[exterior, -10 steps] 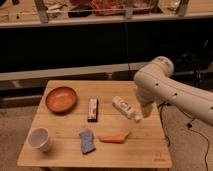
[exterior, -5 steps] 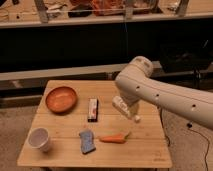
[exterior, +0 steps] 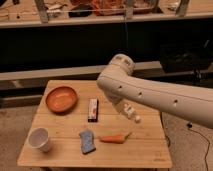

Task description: Pick up the ceramic cup

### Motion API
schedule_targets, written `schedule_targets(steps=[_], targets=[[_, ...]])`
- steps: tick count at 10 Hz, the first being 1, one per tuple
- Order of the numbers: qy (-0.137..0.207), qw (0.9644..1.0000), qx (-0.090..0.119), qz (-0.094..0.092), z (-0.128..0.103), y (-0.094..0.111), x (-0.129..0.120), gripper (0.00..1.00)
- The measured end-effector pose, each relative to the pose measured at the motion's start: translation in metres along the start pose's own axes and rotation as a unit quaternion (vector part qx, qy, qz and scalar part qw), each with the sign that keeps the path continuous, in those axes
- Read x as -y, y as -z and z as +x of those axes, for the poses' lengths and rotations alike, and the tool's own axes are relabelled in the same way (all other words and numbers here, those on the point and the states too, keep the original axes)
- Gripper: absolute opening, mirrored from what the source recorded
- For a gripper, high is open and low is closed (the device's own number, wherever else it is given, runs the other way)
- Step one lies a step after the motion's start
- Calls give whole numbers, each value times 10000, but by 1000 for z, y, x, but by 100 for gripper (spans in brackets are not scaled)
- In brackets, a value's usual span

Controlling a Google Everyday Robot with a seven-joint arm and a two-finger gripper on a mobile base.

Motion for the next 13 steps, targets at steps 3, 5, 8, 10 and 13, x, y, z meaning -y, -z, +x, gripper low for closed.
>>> schedule_targets(steps=[3,5,8,10,13], targets=[[231,9994,185,159,-26,3,11,80],[408,9982,340,286,-48,9,20,80],[660,9955,511,446,-65,11,28,80],[768,9938,594,540,-74,13,32,80],[1024,9897,730,685,-92,13,39,80]])
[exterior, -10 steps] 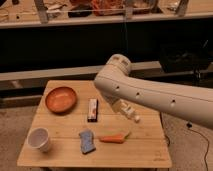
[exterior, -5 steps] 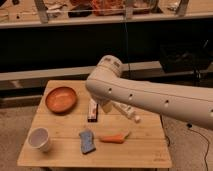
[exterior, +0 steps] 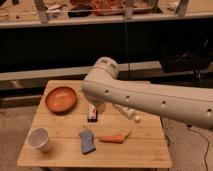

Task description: Pick up the ceramic cup

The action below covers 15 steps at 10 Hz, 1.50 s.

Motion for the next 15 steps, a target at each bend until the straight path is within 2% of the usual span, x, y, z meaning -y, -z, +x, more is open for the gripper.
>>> schedule_targets(steps=[5,6,11,15], targets=[[444,9987,218,155,-31,-9,21,80],[569,9978,277,199,-41,-12,31,80],[926,9942,437,338,-66,-24,54,80],[1220,9902,565,382,-84,-33,69,80]])
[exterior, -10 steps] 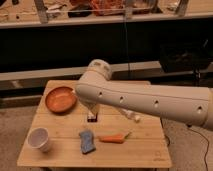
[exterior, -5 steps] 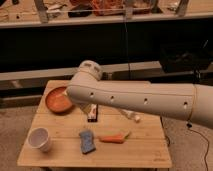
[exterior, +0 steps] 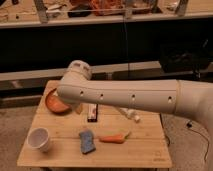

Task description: Pick up the ceramic cup

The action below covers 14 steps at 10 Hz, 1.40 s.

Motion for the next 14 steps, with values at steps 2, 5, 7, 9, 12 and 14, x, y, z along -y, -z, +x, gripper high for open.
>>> schedule_targets(steps=[2,5,7,9,12,14], targets=[[99,9999,70,35,-7,-4,6,80],[300,9993,178,116,-14,-10,10,80],[446,9985,270,165,-25,-18,13,80],[542,9978,340,191,-35,-25,16,80],[728,9961,459,201,-43,-30,18,80],[868,9943,595,191,-54,-39,19,80]])
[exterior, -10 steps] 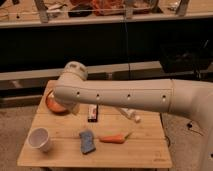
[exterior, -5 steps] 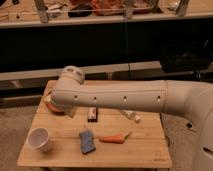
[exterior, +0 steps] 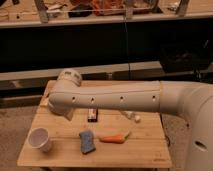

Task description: Pick up the ceramic cup

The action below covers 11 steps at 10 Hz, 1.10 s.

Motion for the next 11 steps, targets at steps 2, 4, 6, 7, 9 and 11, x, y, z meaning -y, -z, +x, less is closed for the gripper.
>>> schedule_targets(steps=[2,4,6,7,9,11], targets=[[220,9997,124,-14,-9,-7,0,80],[359,9990,256,-31,-22,-19,3,80],[542,9978,365,-54,-33,-28,5,80],[638,9972,393,-77,-35,-30,4,80],[797,9955,488,-136,-44,-39,5,80],[983,9931,604,-207,-53,-49,7,80]])
